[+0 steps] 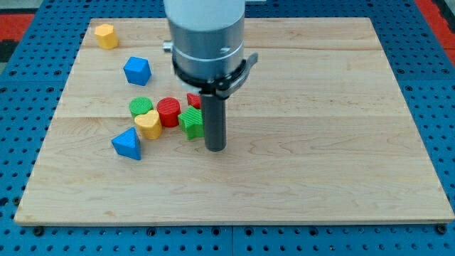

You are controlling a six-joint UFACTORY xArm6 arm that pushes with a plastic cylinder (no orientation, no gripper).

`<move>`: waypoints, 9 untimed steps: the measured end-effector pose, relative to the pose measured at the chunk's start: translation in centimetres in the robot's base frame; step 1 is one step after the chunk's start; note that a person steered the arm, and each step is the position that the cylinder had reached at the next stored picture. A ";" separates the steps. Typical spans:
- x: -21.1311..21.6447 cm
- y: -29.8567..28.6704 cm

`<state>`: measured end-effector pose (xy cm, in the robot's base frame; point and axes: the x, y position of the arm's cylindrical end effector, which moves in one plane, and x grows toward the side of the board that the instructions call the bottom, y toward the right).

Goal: Slide the red star to the right side of the blue triangle

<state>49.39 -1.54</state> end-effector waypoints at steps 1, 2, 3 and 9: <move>-2.1 0.0; -1.9 -1.9; -1.4 -5.3; -8.4 -3.1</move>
<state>40.98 -4.65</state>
